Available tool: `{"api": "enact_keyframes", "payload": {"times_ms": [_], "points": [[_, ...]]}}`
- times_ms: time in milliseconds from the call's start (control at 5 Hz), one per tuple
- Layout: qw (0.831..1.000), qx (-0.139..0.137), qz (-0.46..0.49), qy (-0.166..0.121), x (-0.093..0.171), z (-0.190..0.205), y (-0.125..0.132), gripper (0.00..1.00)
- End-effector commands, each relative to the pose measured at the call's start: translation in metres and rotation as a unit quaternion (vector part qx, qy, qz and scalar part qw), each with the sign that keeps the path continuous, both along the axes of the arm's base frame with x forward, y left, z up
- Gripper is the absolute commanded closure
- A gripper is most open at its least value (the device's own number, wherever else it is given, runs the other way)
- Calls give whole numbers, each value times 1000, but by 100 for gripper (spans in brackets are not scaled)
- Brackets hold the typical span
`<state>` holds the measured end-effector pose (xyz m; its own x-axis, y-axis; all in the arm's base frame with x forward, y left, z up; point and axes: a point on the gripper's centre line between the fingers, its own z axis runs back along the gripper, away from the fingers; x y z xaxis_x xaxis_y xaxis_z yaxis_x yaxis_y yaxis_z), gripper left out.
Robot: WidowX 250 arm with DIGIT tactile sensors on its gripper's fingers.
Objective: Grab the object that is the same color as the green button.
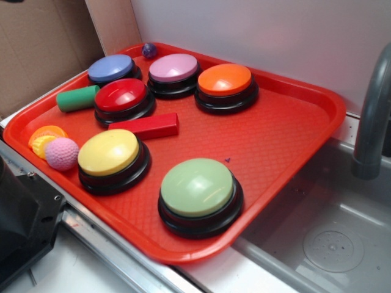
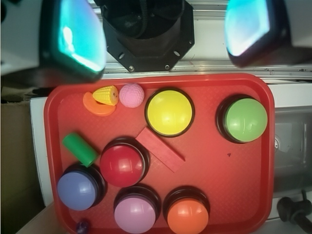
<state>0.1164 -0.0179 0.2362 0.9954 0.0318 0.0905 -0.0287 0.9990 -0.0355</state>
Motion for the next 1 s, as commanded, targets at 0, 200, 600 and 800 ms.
{"api": "enact_keyframes", "payload": {"times_ms": [0,200,600,800], "points": [[1000,0,0,0,0,0,0,0],[999,14,-44,0,10,-13,13,0],[996,39,-83,23,28,-47,56,0],[992,39,-117,5,33,-61,80,0]]}}
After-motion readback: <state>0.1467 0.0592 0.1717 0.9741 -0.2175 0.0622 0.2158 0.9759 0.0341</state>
